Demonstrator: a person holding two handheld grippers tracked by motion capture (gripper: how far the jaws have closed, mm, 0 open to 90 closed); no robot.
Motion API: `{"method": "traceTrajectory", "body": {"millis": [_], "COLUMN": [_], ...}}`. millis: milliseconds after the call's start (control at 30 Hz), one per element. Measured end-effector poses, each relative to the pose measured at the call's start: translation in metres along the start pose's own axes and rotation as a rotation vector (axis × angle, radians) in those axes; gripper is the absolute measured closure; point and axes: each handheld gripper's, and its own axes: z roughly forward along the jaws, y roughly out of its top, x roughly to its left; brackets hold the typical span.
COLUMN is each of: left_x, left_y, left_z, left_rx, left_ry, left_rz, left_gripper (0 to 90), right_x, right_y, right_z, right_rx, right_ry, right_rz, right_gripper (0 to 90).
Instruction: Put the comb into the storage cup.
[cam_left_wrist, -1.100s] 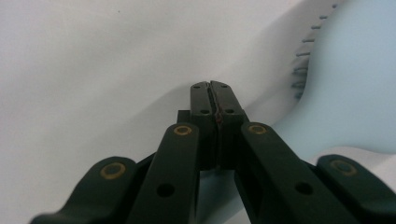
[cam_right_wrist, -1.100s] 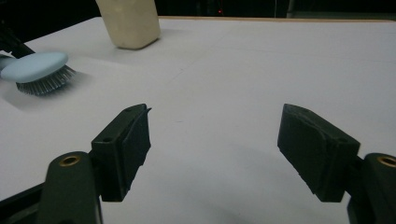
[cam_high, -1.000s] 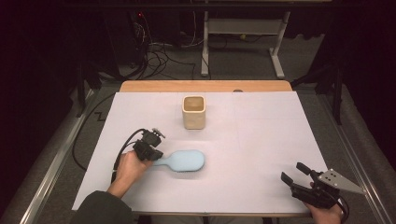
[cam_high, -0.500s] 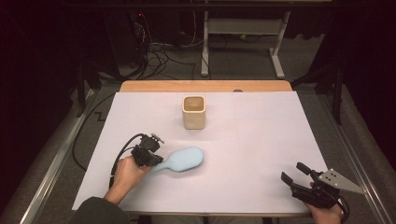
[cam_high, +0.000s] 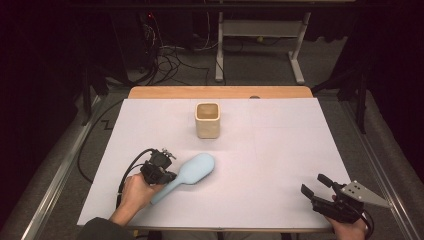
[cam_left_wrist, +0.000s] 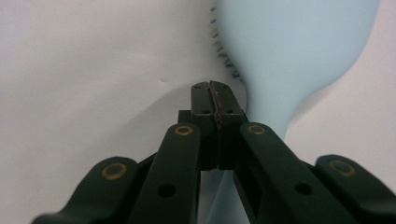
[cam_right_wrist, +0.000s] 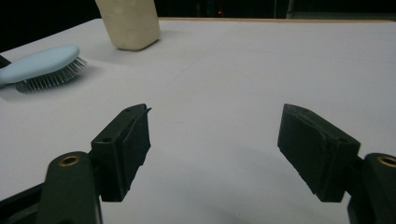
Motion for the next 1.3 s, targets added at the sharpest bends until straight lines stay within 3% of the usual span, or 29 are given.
{"method": "traceTrajectory", "body": {"millis": [533, 1300], "left_x": [-0.008, -0.025], "left_y": [-0.009, -0.021], "left_z": [-0.001, 0.002], "left_rx": [-0.023, -0.038], "left_ry": [-0.044, -0.071], "left_rz": [-0.002, -0.001], "left_gripper": [89.0, 88.9], "right_x": [-0.001, 0.0], "right_y": [0.0, 0.0], "right_z": [0.0, 0.0], "right_rx": [0.0, -0.002], "right_ry": [0.0, 0.001], "right_rz": [0.002, 0.0], "right_gripper": [26.0, 26.0]}}
